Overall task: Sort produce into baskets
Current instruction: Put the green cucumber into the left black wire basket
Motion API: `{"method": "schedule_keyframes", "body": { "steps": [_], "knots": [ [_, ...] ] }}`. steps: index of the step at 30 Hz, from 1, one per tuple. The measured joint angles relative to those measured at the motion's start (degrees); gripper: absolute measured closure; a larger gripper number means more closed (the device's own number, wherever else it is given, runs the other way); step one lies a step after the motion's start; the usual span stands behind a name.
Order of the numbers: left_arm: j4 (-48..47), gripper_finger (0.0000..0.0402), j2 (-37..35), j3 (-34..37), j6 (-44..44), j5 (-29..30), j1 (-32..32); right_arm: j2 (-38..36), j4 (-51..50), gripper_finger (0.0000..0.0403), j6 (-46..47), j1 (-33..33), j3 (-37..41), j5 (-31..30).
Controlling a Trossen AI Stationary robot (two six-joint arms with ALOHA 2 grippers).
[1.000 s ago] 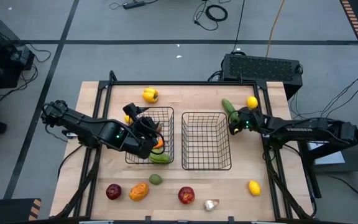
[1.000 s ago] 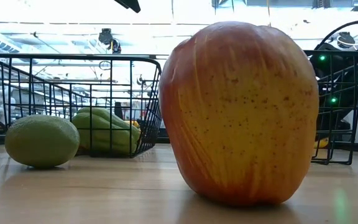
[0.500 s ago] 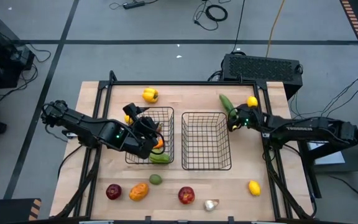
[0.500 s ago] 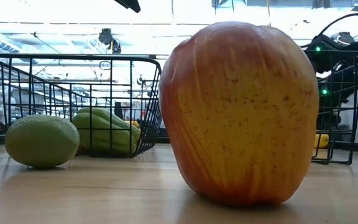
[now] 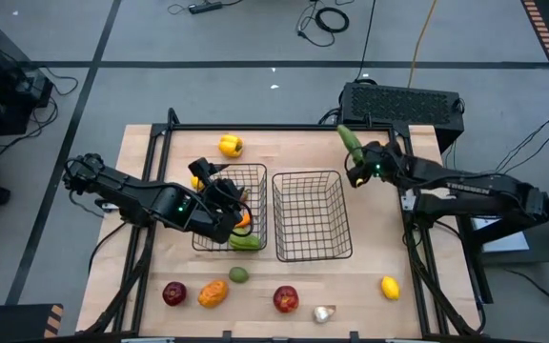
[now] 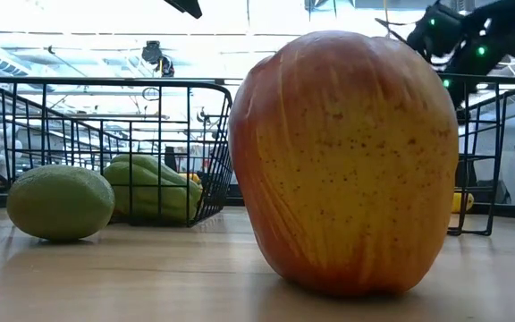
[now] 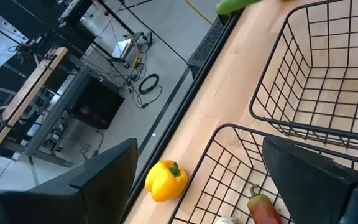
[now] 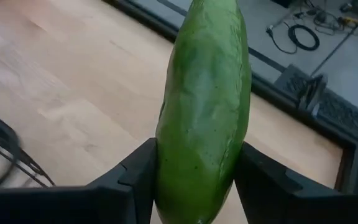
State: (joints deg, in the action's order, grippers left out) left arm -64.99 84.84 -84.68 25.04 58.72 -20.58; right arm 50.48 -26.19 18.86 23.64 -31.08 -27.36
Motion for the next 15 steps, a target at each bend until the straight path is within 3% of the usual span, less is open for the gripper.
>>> {"method": "schedule_keyframes", "body": {
  "steps": [4, 9, 12, 15],
  "knots": [
    [0.00, 0.0052, 0.00, 0.00, 0.00, 0.01, 0.00, -0.12, -0.83, 0.0231, -0.83, -0.27, -3.43, 3.25],
    [0.27, 0.0052, 0.00, 0.00, -0.78, 0.00, 0.00, -1.03, 3.09, 0.0231, -2.79, -2.33, -4.87, 19.02],
    [2.54, 0.0052, 0.00, 0.00, -6.03, -0.02, 0.00, -1.51, 7.70, 0.0231, -2.32, -4.69, -4.87, 26.47],
    [7.04, 0.0052, 0.06, 0.00, -13.59, -1.63, 0.00, -1.51, 12.45, 0.0231, -1.73, -7.76, -4.87, 29.03]
  ]
}}
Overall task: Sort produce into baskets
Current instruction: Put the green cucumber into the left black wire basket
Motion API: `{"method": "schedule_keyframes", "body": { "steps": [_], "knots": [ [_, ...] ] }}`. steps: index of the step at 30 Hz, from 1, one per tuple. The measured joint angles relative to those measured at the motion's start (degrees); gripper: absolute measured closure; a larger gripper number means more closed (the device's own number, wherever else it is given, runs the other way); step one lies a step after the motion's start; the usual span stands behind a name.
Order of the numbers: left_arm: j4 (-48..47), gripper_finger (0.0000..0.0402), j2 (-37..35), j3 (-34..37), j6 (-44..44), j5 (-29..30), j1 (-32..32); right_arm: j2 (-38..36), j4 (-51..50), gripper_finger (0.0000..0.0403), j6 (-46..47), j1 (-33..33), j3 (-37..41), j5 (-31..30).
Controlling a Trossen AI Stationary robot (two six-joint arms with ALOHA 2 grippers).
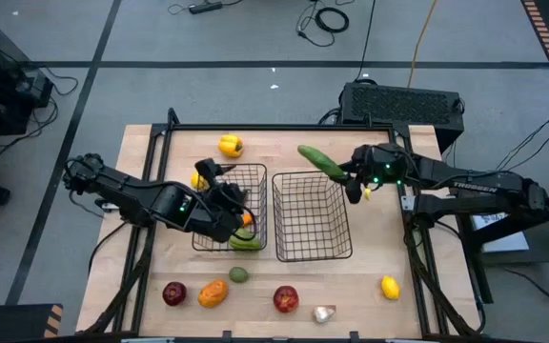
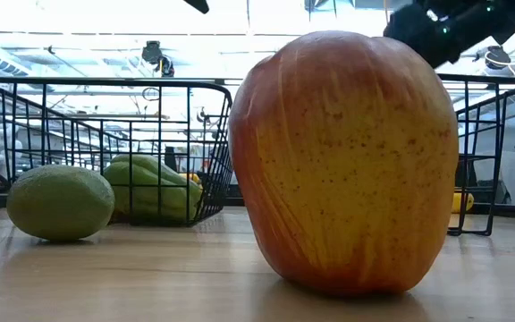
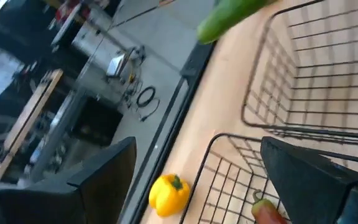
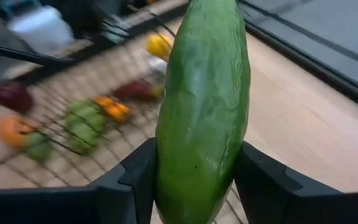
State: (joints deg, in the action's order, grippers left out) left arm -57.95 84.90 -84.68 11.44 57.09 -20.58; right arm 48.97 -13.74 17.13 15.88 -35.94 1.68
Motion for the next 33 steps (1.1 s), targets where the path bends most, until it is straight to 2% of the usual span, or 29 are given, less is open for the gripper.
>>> {"method": "schedule_keyframes", "body": {
  "steps": [4, 9, 13, 16, 22, 33],
  "knots": [
    [7.71, 0.0052, 0.59, 0.02, -8.92, -6.23, 0.00, 0.81, 5.05, 0.0231, 0.34, -4.76, 0.00, 0.17],
    [17.19, 0.0049, 2.43, 0.02, -17.53, -11.02, 0.64, 3.04, 9.82, 0.0231, 0.37, -10.80, 0.00, 0.17],
    [21.07, 0.0022, 4.14, 0.02, -20.86, -16.36, 2.41, 5.59, 11.45, 0.0231, 0.37, -14.55, 0.00, 0.08],
    [22.22, 0.0005, 5.91, 0.02, -22.23, -18.07, 3.42, 7.64, 12.89, 0.0231, 0.36, -16.57, 0.00, -0.16],
    [23.43, 0.0008, 9.15, 0.02, -25.81, -20.63, 4.08, 11.60, 15.91, 0.0231, 0.14, -18.64, 0.00, -0.66],
    [24.66, 0.0009, 11.57, 0.02, -31.52, -20.18, 4.86, 15.94, 21.49, 0.0231, 0.32, -18.68, 0.00, -0.15]
  ]
}}
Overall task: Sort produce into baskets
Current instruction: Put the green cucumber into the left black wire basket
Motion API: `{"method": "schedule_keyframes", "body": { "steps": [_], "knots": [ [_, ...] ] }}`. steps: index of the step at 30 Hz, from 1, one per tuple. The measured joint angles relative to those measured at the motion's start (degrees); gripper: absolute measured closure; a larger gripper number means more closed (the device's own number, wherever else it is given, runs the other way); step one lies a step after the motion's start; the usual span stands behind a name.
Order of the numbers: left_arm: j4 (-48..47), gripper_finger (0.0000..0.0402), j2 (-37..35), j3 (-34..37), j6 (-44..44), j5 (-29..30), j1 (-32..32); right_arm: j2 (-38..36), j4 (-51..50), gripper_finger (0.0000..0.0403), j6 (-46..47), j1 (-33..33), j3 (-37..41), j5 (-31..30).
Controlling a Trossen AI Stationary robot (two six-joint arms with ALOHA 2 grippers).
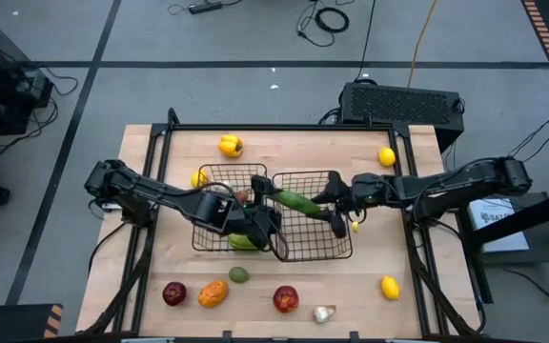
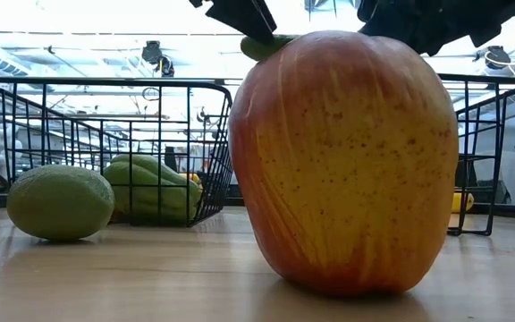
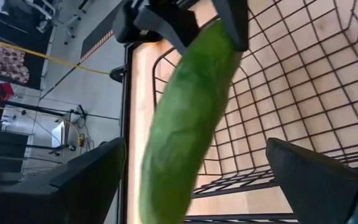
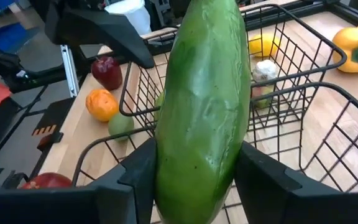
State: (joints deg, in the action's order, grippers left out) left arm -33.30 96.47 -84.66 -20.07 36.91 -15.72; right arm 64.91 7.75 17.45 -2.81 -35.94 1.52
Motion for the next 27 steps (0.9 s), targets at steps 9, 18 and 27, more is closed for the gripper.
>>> {"method": "schedule_keyframes", "body": {
  "steps": [9, 18, 27],
  "knots": [
    [-0.85, 0.0013, 0.56, 0.00, -1.85, 0.50, 1.21, 0.17, 2.43, 0.0231, 1.34, 0.02, 0.00, 0.09],
    [-0.57, 0.0096, 0.52, 0.00, -1.90, 0.87, 1.07, 0.17, 2.32, 0.0231, 1.38, 0.02, 0.00, 0.28],
    [-0.61, 0.0169, 0.52, 0.00, -3.37, 1.27, 1.31, 0.17, 2.14, 0.0231, 1.38, 0.02, 0.00, 0.37]
  ]
}}
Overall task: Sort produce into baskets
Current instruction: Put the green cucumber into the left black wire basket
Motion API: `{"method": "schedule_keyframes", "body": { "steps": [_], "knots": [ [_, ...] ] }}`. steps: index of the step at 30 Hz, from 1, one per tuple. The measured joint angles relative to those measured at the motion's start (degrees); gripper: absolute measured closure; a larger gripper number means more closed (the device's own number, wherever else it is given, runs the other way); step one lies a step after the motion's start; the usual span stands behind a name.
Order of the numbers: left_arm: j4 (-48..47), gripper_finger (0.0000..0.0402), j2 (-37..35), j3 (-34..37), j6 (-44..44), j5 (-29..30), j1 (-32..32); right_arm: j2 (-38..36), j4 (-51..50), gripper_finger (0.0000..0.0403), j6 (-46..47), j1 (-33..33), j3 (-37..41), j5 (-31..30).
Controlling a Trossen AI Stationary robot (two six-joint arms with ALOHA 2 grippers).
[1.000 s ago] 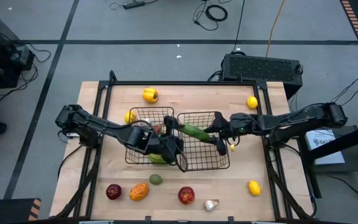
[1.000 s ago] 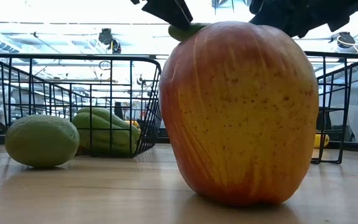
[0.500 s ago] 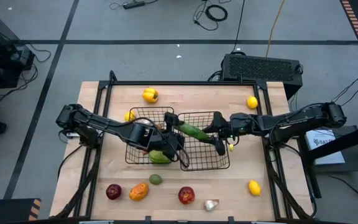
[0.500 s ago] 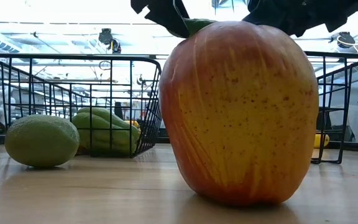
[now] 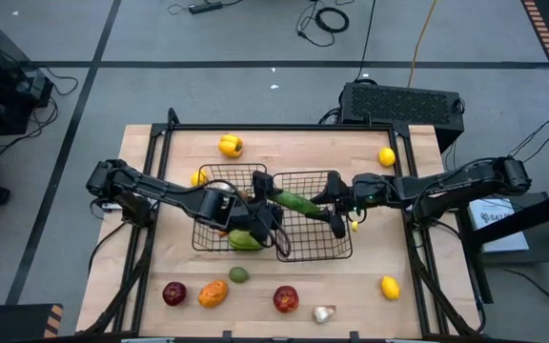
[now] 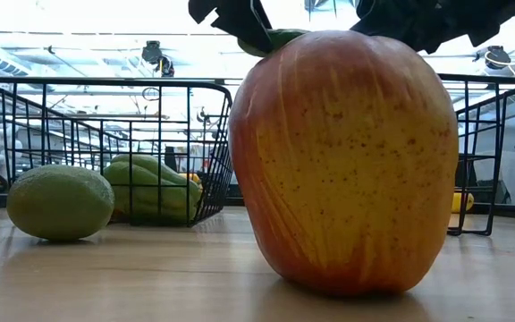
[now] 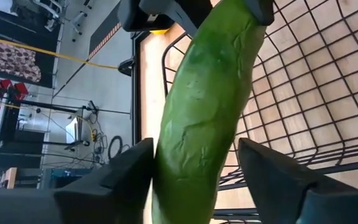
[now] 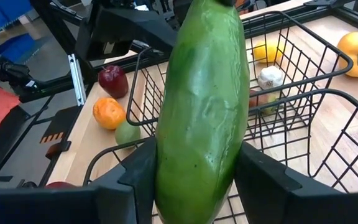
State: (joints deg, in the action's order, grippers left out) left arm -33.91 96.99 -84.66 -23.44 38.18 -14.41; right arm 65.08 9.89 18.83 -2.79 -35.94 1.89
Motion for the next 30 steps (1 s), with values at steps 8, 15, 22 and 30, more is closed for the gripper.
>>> {"method": "schedule_keyframes", "body": {
  "steps": [8, 15, 22, 30],
  "knots": [
    [-0.28, 0.0234, 0.00, 0.00, -0.04, 0.01, 0.00, 0.00, -0.07, 0.0231, -0.10, 0.00, 0.00, 0.20],
    [-0.99, 0.0239, 0.00, 0.00, 0.17, 0.00, -0.02, 0.00, 0.12, 0.0223, -0.68, 0.02, 0.02, 0.13],
    [-3.78, 0.0238, 0.00, -0.02, 0.49, 1.98, -0.90, -0.29, 0.81, 0.0151, -2.14, 0.02, 0.00, 0.04],
    [-11.06, 0.0238, -0.30, -0.02, 6.87, 7.11, -2.35, -3.14, 2.82, 0.0045, -4.02, 0.07, 0.00, -0.44]
  ]
}}
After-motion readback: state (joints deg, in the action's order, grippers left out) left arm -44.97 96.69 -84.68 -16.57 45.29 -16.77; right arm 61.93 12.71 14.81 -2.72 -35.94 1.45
